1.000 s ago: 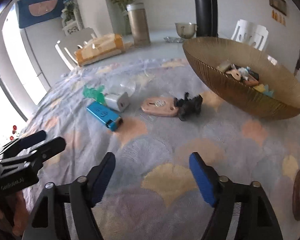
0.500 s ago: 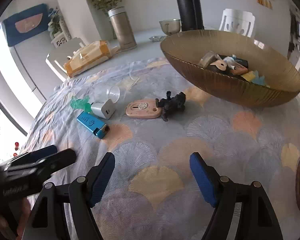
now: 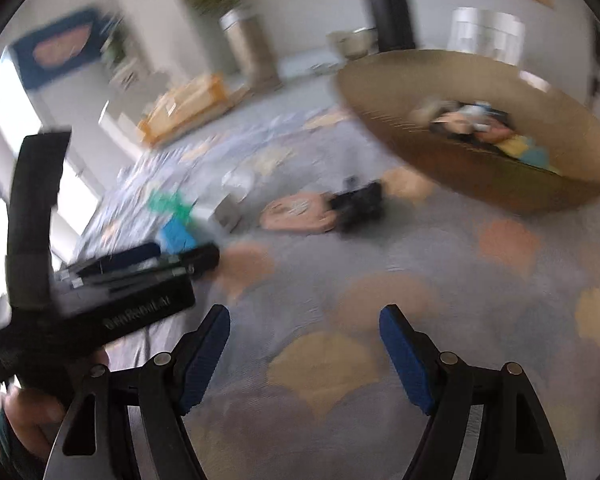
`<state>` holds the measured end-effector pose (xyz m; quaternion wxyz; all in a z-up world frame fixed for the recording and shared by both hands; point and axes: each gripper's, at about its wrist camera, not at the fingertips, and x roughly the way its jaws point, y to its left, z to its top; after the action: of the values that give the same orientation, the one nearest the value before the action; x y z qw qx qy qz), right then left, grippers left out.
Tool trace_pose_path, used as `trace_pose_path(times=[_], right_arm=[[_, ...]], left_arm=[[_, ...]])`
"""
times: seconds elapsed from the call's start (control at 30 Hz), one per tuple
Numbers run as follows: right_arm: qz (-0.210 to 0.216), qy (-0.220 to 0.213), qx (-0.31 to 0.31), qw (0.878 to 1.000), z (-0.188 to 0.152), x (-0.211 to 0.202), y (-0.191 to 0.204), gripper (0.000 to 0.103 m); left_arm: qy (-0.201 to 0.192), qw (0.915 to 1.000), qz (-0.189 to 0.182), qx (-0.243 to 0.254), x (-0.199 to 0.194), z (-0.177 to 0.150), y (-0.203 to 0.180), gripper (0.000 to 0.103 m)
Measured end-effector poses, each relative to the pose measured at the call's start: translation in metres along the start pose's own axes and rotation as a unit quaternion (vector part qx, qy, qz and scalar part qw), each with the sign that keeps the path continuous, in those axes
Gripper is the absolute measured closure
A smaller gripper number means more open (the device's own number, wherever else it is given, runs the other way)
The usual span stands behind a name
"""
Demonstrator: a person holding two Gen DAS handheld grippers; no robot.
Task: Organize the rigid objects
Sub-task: 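Move both open tools toward the blue stick and white ANKER charger, then grasp the blue stick with left tool while right tool grasps the white ANKER charger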
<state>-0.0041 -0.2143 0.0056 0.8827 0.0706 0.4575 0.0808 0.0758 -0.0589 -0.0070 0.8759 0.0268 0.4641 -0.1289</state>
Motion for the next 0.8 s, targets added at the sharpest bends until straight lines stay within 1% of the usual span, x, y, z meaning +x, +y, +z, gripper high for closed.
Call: trace_pose_path(times=[0.03, 0.07, 0.1, 0.13, 0.17, 0.2, 0.27, 0.3, 0.33, 0.37, 0.4, 0.5, 0.57, 0.67, 0.7, 0.73, 0.8], right_arm=[[0.003, 0.004, -0.016, 1.000, 0.003, 0.001, 0.006, 0.027], [0.010, 0.006, -0.034, 0.999, 0.007, 0.002, 0.014, 0.027], [0.018, 0.007, -0.050, 0.999, 0.013, 0.003, 0.019, 0.027], [0.019, 0.008, -0.067, 0.998, 0.019, 0.004, 0.025, 0.027], [0.010, 0.005, -0.088, 0.996, 0.028, 0.006, 0.032, 0.027], [0.000, 0.000, -0.104, 0.995, 0.035, 0.008, 0.037, 0.027], [-0.007, -0.005, -0.127, 0.992, 0.048, 0.017, 0.043, 0.034], [-0.002, 0.000, -0.129, 0.992, 0.053, 0.023, 0.045, 0.041], [0.005, 0.006, -0.130, 0.992, 0.056, 0.030, 0.047, 0.044], [0.014, 0.010, -0.131, 0.991, 0.058, 0.037, 0.051, 0.045], [0.019, 0.009, -0.133, 0.991, 0.061, 0.042, 0.051, 0.052], [0.012, 0.007, -0.138, 0.990, 0.070, 0.060, 0.053, 0.052], [0.026, 0.006, -0.137, 0.990, 0.074, 0.068, 0.054, 0.052], [0.031, 0.005, -0.138, 0.990, 0.074, 0.075, 0.058, 0.055], [0.026, 0.003, -0.140, 0.990, 0.073, 0.075, 0.060, 0.064], [0.030, 0.003, -0.139, 0.990, 0.071, 0.073, 0.060, 0.066], [0.049, 0.001, -0.130, 0.990, 0.066, 0.067, 0.057, 0.066]], left_arm=[[0.001, 0.9999, -0.007, -0.009, -0.002, 0.000, 0.008, 0.033], [0.001, 0.9995, -0.023, -0.021, -0.005, 0.000, 0.017, 0.038], [0.001, 0.9985, -0.042, -0.035, -0.008, 0.000, 0.027, 0.046], [0.003, 0.9974, -0.056, -0.047, -0.008, 0.001, 0.033, 0.049], [0.003, 0.9954, -0.075, -0.058, -0.009, 0.001, 0.041, 0.049], [0.002, 0.9944, -0.085, -0.062, -0.009, 0.000, 0.043, 0.049], [-0.008, 0.9930, -0.101, -0.062, -0.010, -0.003, 0.046, 0.049], [-0.016, 0.9929, -0.103, -0.058, -0.011, -0.006, 0.045, 0.049], [-0.018, 0.9939, -0.095, -0.054, -0.012, -0.008, 0.043, 0.053], [-0.019, 0.9944, -0.089, -0.053, -0.013, -0.008, 0.043, 0.054], [-0.020, 0.9938, -0.094, -0.056, -0.013, -0.008, 0.043, 0.054], [-0.019, 0.9896, -0.118, -0.079, -0.015, -0.008, 0.054, 0.054], [-0.019, 0.9861, -0.135, -0.095, -0.014, -0.009, 0.059, 0.054], [-0.011, 0.9779, -0.174, -0.115, -0.012, -0.009, 0.065, 0.054], [-0.008, 0.9751, -0.185, -0.123, -0.010, -0.009, 0.066, 0.054], [-0.010, 0.9743, -0.185, -0.128, -0.010, -0.010, 0.067, 0.054], [-0.014, 0.9770, -0.172, -0.126, -0.011, -0.010, 0.066, 0.054]])
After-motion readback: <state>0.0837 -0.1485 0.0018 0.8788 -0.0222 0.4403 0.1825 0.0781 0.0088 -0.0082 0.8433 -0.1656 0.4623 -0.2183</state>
